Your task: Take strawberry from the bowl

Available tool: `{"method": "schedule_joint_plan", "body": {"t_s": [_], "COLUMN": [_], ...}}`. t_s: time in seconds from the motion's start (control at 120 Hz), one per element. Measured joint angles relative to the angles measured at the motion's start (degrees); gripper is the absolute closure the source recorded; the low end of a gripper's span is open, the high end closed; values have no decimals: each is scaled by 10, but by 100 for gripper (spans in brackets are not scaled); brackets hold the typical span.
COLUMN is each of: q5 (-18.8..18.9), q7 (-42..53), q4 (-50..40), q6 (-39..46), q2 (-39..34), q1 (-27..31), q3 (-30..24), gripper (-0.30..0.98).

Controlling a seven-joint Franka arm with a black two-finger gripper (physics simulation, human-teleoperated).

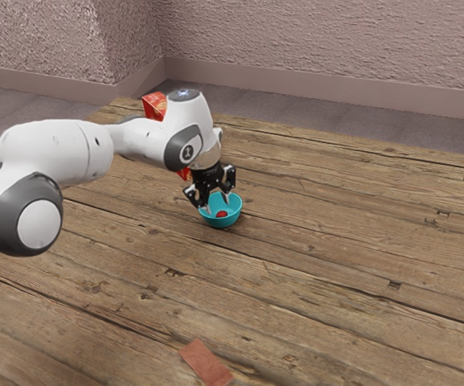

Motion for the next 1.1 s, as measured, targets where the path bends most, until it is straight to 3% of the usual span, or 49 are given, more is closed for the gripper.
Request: {"method": "schedule_joint_plan", "body": {"t_s": [0.9, 1.1], "q5": [31, 30], "q7": [88, 99], "q4": [28, 28], "q6": [52, 59], "q2": [54, 58], "q1": [13, 12], "q3": [-21, -21], "gripper": [39, 31]}}
